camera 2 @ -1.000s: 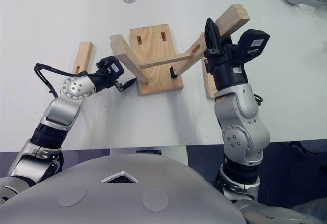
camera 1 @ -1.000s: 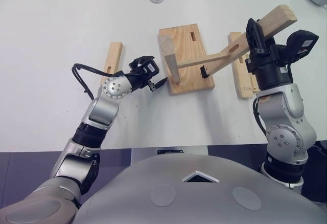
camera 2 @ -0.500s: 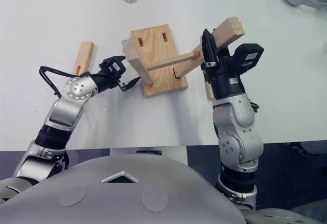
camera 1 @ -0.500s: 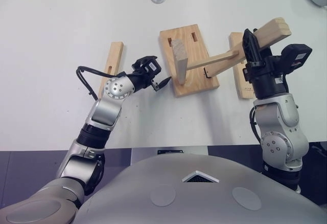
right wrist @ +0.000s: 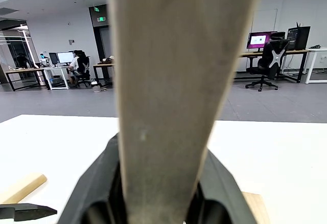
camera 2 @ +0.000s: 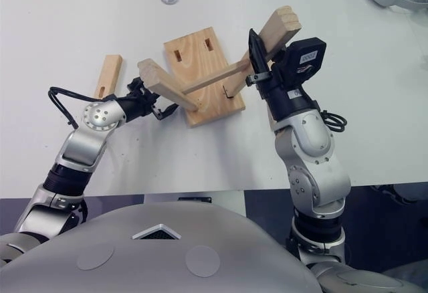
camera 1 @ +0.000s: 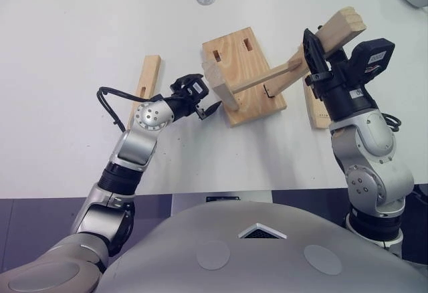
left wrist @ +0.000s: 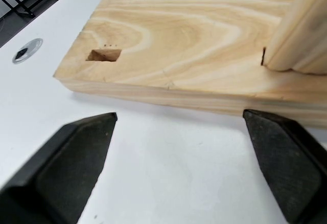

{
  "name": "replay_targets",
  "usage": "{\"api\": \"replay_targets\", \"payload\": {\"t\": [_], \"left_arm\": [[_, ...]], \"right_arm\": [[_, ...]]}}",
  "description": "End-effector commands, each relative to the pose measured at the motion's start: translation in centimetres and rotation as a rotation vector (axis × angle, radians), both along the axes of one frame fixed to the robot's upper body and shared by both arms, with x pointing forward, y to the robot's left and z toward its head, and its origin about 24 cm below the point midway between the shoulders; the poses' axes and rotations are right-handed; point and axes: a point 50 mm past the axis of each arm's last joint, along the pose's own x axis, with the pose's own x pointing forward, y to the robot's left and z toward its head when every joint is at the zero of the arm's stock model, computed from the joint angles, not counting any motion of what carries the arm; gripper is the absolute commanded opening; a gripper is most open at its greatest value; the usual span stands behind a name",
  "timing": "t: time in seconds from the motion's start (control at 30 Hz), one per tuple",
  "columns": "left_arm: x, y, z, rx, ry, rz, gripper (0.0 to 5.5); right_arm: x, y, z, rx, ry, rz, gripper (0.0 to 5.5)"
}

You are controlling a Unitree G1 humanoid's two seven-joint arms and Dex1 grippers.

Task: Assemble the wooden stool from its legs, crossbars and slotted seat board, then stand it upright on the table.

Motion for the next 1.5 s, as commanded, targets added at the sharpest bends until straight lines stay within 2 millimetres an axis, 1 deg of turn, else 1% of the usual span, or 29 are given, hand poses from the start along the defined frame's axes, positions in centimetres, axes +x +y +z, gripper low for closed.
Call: {"api": "replay_targets", "payload": {"t": [0.03,0.1,0.13,0.2,0.27,0.4,0.57,0.67,0.73,0.87,1.03,1.2,1.33,1.37,1.43,1.5], "left_arm": [[0.8,0.5,0.6,0.017,-0.033,0.018,4.57],[1.1,0.9,0.6,0.026,-0.038,0.03,4.57],[1.3,1.1,0.7,0.032,-0.04,0.036,4.57],[1.6,1.6,0.7,0.042,-0.045,0.043,4.57],[1.9,1.9,0.7,0.049,-0.049,0.05,4.57],[2.0,2.0,0.6,0.053,-0.05,0.049,4.57],[2.0,2.0,0.5,0.055,-0.049,0.051,4.57],[2.0,1.9,0.4,0.052,-0.049,0.052,4.57],[1.9,1.8,0.3,0.05,-0.048,0.05,4.57],[1.8,1.6,0.2,0.05,-0.046,0.046,4.57],[1.6,1.7,0.1,0.054,-0.042,0.044,4.57],[1.3,1.6,0.1,0.058,-0.036,0.038,4.57],[1.2,1.5,0.1,0.061,-0.038,0.037,4.57],[1.2,1.4,0.2,0.06,-0.039,0.037,4.57],[1.1,1.4,0.6,0.073,-0.053,0.034,4.57],[0.6,1.4,1.7,0.096,-0.08,0.021,4.57]], "right_arm": [[-0.9,-1.7,-4.8,-0.117,0.262,-0.038,1.1],[-0.8,-2.0,-4.9,-0.102,0.262,-0.04,1.11],[-0.7,-2.1,-4.7,-0.099,0.254,-0.037,1.49],[-0.5,-1.9,-4.2,-0.085,0.233,-0.023,1.9],[-0.2,-1.7,-3.6,-0.06,0.199,-0.015,2.21],[0.1,-1.7,-2.6,-0.02,0.151,-0.029,3.0],[0.1,-1.0,-2.0,-0.048,0.123,0.025,3.79],[0.2,-0.2,-1.3,-0.024,0.081,0.066,3.84],[0.3,-0.1,-1.3,-0.029,0.073,0.062,3.84],[0.6,-0.6,-1.9,-0.066,0.097,0.009,3.84],[0.8,-1.1,-1.7,-0.069,0.085,-0.041,3.84],[-0.2,-0.7,-4.1,-0.182,0.244,0.021,3.84],[-0.7,-0.9,-5.2,-0.226,0.307,0.021,3.84],[-0.7,-1.0,-5.1,-0.226,0.301,0.018,3.84],[-0.4,-0.7,-4.1,-0.189,0.242,0.02,3.84],[-0.2,-0.6,-2.9,-0.157,0.178,0.023,3.84]]}}
